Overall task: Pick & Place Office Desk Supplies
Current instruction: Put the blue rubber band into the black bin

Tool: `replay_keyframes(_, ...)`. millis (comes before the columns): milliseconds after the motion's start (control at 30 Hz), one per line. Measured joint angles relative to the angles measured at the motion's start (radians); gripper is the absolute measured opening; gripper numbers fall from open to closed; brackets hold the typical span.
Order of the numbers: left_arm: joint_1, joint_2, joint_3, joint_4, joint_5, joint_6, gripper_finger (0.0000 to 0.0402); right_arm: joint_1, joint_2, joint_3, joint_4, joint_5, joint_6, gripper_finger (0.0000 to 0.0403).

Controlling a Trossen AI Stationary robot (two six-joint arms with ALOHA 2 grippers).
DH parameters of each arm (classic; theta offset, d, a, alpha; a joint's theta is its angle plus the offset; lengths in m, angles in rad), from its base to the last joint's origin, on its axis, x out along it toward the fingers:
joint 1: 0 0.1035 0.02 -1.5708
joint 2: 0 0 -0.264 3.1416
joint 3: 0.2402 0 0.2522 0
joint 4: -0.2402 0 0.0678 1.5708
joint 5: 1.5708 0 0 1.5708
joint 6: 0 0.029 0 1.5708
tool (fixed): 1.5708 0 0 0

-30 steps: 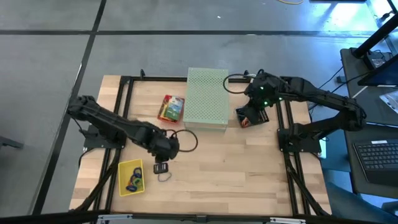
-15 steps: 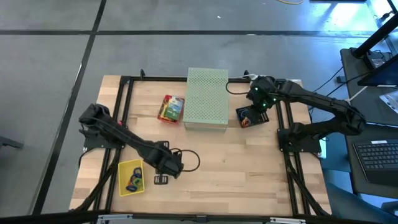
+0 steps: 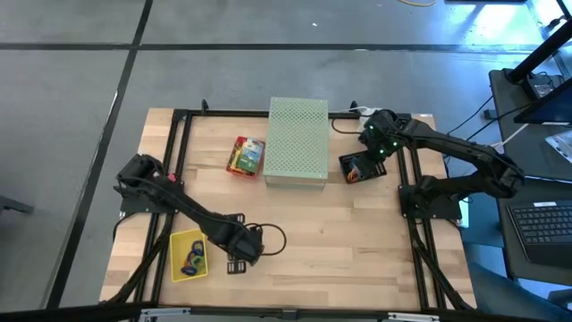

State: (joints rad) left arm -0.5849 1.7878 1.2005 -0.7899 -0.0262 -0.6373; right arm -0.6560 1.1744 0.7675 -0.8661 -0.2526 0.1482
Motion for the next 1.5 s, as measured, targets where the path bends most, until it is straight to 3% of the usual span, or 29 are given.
replay_keyframes(400, -0.036, 0.000, -0.015, 0.029, -0.036, -0.033, 0.0157, -0.032, 0.000, -0.074, 0.056, 0.017, -0.021, 0.0000)
replay_keyframes(967, -0.036, 0.002, -0.015, 0.019, -0.052, -0.016, 0.0157, -0.046, 0.000, -0.076, 0.074, 0.024, -0.033, 0.0000)
replay_keyframes(1300, -0.021, 0.092, -0.009, 0.011, -0.010, -0.006, 0.0157, -0.045, 0.000, -0.076, 0.086, -0.028, -0.029, 0.0000)
replay_keyframes(1500, -0.022, 0.094, -0.011, 0.015, -0.046, 0.029, 0.0156, -0.045, 0.000, -0.076, 0.099, -0.055, -0.030, 0.0000)
